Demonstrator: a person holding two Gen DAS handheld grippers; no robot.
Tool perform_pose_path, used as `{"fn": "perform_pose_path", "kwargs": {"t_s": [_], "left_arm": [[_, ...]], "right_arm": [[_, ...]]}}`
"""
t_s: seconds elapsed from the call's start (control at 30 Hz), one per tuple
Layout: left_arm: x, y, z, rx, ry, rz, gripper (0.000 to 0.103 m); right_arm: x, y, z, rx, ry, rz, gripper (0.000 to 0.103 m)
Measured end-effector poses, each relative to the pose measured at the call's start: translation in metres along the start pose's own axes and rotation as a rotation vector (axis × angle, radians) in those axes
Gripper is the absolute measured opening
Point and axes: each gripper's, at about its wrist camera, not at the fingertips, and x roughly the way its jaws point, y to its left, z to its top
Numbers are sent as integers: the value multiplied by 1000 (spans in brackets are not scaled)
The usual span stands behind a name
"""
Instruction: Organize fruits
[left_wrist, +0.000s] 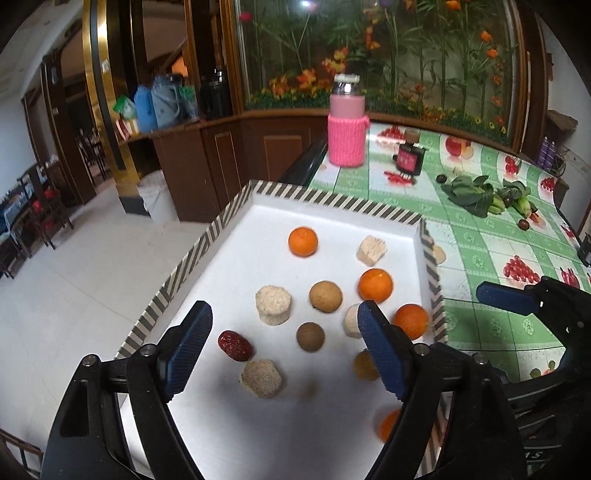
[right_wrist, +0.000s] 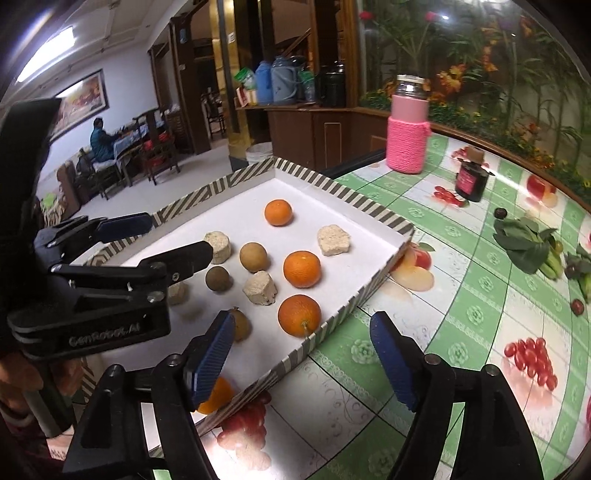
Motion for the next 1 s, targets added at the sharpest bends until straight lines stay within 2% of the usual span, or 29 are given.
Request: {"fn": "perform_pose_path", "kwargs": {"t_s": [0.33,1.0], "left_arm": [[-12,-6,-2,-27,-47,17,82],[-18,-5,-6,-40,-50,34,82]], "right_arm": [[-16,-10,-6,39,-27,-29,82],[-20,-12,-15,45,-10,-36,82]]}}
